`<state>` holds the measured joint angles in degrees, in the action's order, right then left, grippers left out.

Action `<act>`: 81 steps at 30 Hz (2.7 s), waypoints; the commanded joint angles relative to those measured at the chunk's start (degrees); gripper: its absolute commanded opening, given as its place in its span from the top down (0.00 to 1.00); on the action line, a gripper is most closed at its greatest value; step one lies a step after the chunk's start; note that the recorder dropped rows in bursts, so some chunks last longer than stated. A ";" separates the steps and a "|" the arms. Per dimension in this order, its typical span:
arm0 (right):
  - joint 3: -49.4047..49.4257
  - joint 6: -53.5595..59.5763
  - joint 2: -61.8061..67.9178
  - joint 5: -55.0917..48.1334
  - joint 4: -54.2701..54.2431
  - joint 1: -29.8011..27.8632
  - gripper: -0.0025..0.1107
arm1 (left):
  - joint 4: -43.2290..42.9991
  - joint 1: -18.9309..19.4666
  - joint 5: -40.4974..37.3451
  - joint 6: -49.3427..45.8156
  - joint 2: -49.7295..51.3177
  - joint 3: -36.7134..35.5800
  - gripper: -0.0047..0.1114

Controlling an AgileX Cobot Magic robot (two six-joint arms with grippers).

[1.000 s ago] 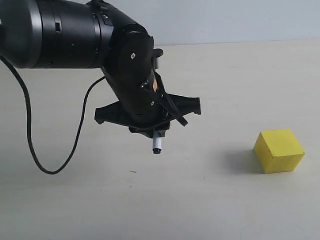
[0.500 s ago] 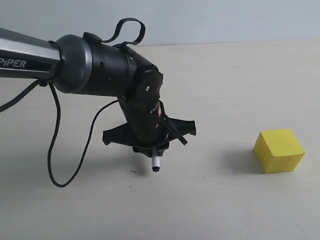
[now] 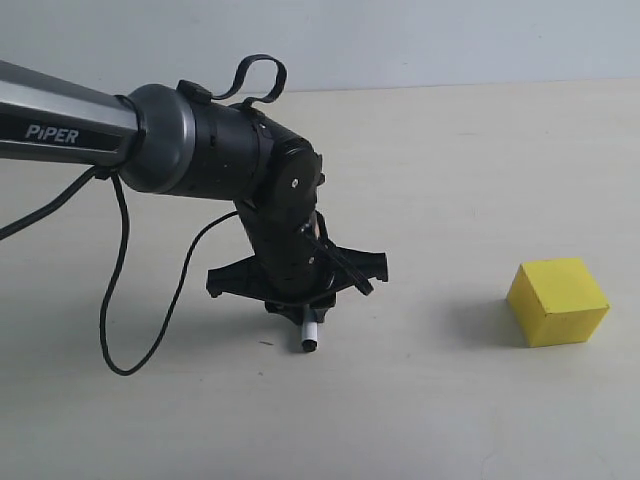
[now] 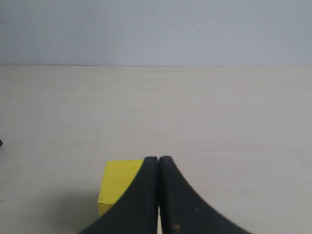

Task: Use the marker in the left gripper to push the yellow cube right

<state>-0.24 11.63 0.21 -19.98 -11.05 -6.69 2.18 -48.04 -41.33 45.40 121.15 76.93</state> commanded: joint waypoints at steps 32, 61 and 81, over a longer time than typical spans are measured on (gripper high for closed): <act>0.24 0.06 -0.21 0.17 -0.18 -0.34 0.98 | -2.18 0.10 -0.72 -19.87 -20.38 -0.31 0.78; 0.24 0.06 -0.21 0.17 -0.30 -0.34 0.98 | -3.07 0.10 14.06 -23.98 -98.52 -55.53 0.96; 0.24 0.06 -0.21 0.17 -0.30 -0.34 0.98 | -8.58 7.84 11.91 -34.34 -103.26 -55.53 0.96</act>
<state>-0.24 11.63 0.21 -20.10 -11.05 -6.69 -4.29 -43.75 -31.08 14.37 18.81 21.53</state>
